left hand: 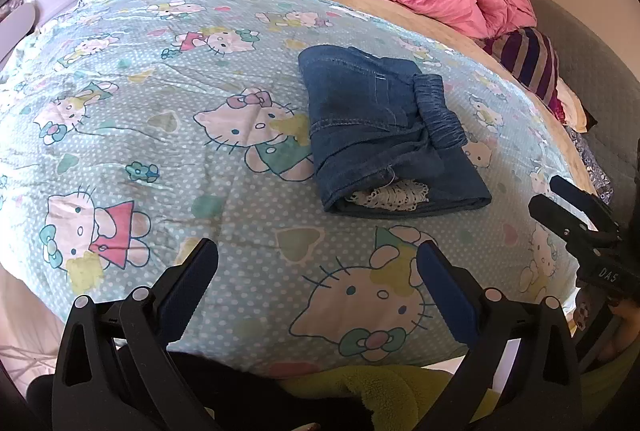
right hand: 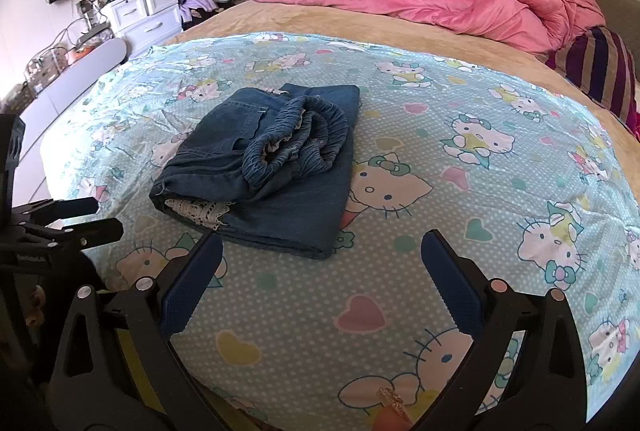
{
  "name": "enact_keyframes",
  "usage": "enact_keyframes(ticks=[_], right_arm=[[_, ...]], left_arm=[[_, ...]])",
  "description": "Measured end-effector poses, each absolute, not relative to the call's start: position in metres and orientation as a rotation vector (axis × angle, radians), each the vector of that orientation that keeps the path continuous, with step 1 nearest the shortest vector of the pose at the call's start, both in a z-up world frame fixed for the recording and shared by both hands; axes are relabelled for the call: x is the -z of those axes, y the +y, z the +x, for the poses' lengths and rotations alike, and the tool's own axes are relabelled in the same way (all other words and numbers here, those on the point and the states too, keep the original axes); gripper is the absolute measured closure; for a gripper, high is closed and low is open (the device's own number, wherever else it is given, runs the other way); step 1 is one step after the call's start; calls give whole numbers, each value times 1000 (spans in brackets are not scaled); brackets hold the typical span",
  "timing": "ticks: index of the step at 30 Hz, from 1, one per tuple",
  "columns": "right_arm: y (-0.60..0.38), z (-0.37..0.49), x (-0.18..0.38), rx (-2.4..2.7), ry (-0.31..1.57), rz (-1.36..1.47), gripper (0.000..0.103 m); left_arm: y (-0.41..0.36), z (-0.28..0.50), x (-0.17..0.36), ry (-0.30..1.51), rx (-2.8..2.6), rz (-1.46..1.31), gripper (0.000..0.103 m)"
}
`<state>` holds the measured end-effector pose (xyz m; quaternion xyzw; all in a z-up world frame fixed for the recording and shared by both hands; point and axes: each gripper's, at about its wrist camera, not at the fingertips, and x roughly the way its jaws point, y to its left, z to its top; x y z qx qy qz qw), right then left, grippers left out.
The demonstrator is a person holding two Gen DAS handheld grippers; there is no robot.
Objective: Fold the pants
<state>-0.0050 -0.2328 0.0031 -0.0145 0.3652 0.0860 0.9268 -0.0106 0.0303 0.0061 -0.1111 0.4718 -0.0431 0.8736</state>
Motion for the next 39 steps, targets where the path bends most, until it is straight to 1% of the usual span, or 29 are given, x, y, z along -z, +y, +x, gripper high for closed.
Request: enact_keyframes(ticks=[39], right_arm=[[-232,-3,-4,-169,757,-42,9]], left_arm=[[37,-7,-4,1024,38,-192,4]])
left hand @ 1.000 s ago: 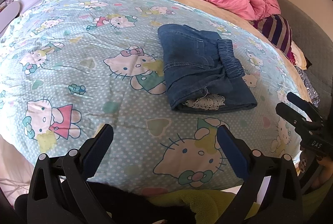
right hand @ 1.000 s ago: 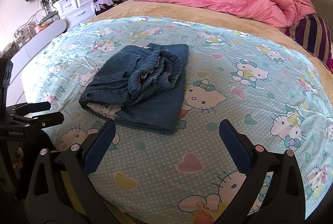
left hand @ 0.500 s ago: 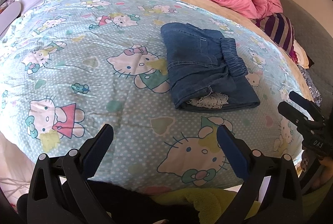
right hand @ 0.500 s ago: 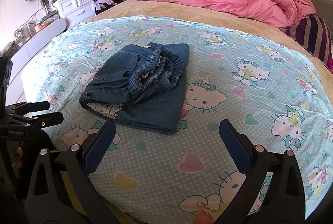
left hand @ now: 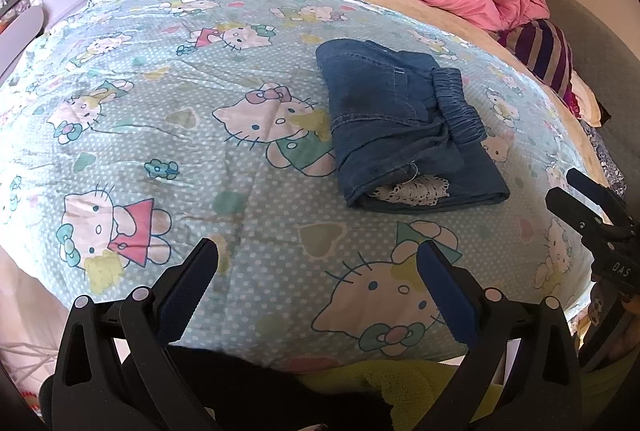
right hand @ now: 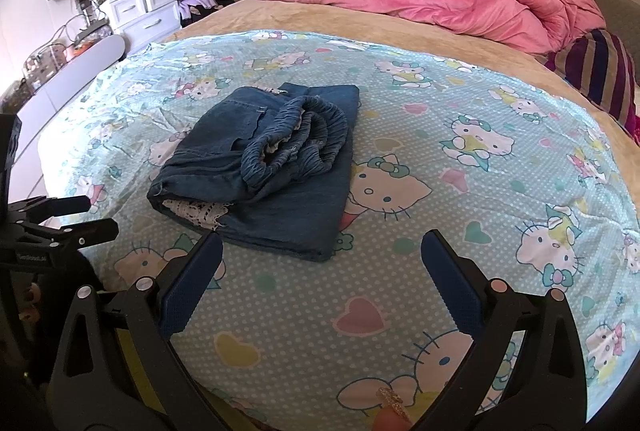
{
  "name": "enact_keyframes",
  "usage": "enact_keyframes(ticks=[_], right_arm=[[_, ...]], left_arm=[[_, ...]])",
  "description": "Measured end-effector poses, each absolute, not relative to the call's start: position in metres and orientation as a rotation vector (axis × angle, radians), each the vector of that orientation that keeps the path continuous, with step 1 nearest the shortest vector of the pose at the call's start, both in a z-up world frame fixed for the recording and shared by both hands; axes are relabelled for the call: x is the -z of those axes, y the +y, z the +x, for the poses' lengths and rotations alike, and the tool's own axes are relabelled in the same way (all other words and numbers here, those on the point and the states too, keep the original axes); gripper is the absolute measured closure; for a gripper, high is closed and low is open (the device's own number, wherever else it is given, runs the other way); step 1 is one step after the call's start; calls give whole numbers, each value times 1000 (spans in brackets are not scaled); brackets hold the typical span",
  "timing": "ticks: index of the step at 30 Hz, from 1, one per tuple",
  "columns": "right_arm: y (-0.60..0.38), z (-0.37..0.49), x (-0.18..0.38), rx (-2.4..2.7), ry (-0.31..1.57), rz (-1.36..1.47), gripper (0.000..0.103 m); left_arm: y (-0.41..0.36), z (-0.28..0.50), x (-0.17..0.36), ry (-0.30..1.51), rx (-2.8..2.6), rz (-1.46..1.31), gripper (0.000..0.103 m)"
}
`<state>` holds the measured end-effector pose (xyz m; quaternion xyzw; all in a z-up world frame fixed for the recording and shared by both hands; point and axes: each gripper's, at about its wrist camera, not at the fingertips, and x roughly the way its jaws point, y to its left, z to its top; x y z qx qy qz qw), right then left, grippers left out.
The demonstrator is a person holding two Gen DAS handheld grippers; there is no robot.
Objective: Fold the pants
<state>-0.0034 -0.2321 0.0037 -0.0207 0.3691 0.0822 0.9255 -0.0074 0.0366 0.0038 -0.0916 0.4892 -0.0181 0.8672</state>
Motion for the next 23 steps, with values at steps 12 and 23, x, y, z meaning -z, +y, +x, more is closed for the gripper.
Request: enact_keyframes(ticks=[12,23], right_arm=[[-267,12,3,-83,781,-16,9],[-398,41,24,205,805,159,9]], left_arm=[[77,13,-7,960,-26,-236,4],[211,87,37,1061,-329,-259,4]])
